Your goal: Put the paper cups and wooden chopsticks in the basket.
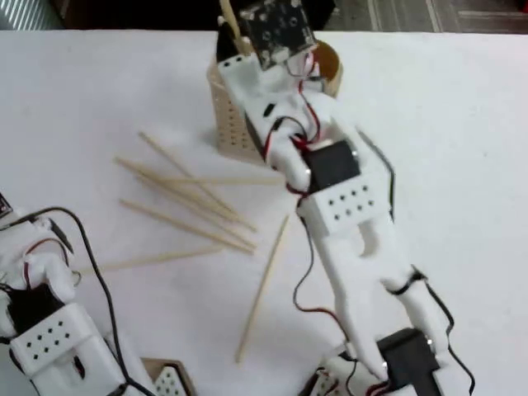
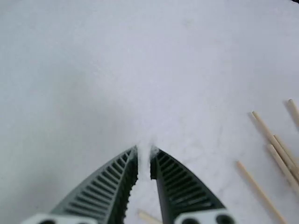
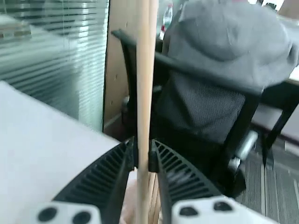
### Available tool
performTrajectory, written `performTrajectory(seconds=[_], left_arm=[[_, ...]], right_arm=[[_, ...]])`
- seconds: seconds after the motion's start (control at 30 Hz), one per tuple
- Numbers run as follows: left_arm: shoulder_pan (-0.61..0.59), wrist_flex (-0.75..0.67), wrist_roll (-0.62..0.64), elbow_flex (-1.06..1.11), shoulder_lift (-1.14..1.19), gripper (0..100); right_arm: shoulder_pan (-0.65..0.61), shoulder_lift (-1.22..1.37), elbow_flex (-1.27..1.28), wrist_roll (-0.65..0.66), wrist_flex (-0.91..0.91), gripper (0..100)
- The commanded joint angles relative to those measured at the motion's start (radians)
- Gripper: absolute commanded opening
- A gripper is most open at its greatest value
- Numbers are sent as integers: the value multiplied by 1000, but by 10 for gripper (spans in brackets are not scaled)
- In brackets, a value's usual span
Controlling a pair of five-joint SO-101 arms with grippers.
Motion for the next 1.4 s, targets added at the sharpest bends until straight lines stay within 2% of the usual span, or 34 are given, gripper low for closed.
performTrajectory(seconds=[0.0,0.1,0.23,0.47,0.57,0.7,0.87,1.13,1.37], left_arm=[[-7,-26,9,-6,-21,68],[-7,-26,9,-6,-21,68],[-7,-26,9,-6,-21,68],[-7,-26,9,-6,-21,68],[-7,-26,9,-6,-21,68],[-7,-26,-15,-6,-21,68],[-7,-26,-15,-6,-21,68],[-5,-26,-15,-6,-21,68],[-4,-28,-28,-28,-22,71]], right_arm=[[28,41,54,-2,-328,19],[56,124,72,-5,-493,19],[85,237,69,-8,-593,19],[85,302,84,-9,-573,22],[79,277,91,-11,-512,69],[82,214,89,-101,-407,140],[77,79,89,-114,-236,141],[19,-145,91,-112,266,141],[21,-194,95,-112,610,142]])
